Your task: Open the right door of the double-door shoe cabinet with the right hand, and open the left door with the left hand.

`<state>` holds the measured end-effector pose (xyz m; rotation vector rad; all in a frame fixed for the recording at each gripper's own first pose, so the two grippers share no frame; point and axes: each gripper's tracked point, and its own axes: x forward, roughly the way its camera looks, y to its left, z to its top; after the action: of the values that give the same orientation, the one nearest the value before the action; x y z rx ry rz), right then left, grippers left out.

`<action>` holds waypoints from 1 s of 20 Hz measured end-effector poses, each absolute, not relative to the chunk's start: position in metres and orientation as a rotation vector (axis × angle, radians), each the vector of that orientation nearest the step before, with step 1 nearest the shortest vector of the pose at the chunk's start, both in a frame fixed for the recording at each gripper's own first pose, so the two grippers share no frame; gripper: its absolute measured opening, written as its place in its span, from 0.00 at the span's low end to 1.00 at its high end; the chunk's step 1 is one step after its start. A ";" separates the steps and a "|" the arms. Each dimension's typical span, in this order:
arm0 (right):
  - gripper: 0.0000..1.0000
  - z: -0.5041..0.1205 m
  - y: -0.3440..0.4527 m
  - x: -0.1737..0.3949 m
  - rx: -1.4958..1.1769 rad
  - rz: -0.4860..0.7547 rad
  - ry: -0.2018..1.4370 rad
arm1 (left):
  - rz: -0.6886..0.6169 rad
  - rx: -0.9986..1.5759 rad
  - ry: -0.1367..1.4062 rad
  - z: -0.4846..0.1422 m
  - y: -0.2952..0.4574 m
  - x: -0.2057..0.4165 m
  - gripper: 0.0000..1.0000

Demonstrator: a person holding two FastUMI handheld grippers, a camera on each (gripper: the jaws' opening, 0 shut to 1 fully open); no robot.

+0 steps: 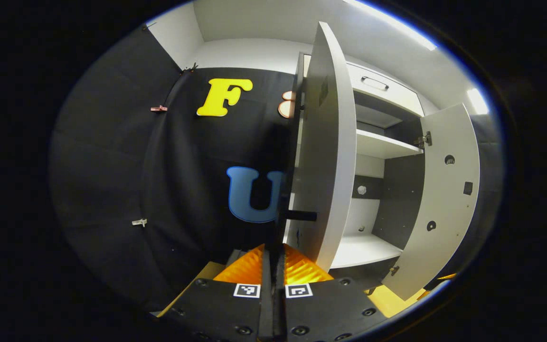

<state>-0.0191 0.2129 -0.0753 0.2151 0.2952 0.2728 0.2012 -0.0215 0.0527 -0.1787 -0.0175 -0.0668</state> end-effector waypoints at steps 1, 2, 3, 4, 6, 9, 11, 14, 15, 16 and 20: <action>0.98 -0.074 0.208 -0.017 0.201 0.263 0.289 | -0.072 -0.206 -0.012 0.052 -0.027 0.205 0.05; 0.98 -0.072 0.204 -0.013 0.187 0.251 0.286 | -0.063 -0.197 -0.021 0.052 -0.029 0.205 0.05; 0.98 -0.071 0.203 -0.007 0.177 0.242 0.287 | -0.049 -0.173 -0.025 0.053 -0.019 0.208 0.06; 0.98 -0.069 0.197 -0.003 0.168 0.229 0.290 | -0.032 -0.146 -0.028 0.053 -0.009 0.207 0.05; 0.98 -0.062 0.181 0.000 0.156 0.204 0.288 | -0.024 -0.119 -0.026 0.054 -0.002 0.201 0.05; 0.98 -0.049 0.165 0.008 0.153 0.183 0.256 | 0.002 -0.153 -0.023 0.056 -0.005 0.191 0.03; 0.98 -0.045 0.153 0.011 0.160 0.184 0.248 | -0.006 -0.195 -0.022 0.060 -0.015 0.185 0.05; 0.98 -0.037 0.135 0.007 0.173 0.209 0.240 | -0.008 -0.197 -0.052 0.070 -0.028 0.178 0.13; 0.98 -0.035 0.127 0.004 0.170 0.217 0.242 | 0.010 -0.189 -0.059 0.071 -0.027 0.177 0.22; 0.98 -0.031 0.119 0.001 0.169 0.223 0.239 | 0.021 -0.181 -0.061 0.071 -0.029 0.175 0.27; 0.98 -0.012 0.074 -0.004 0.162 0.184 0.202 | 0.044 -0.169 0.001 0.054 -0.065 0.149 0.66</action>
<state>-0.0045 0.0739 -0.0123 0.1624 0.2024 0.1844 0.1487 -0.0648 0.0543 -0.1691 0.0006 0.0438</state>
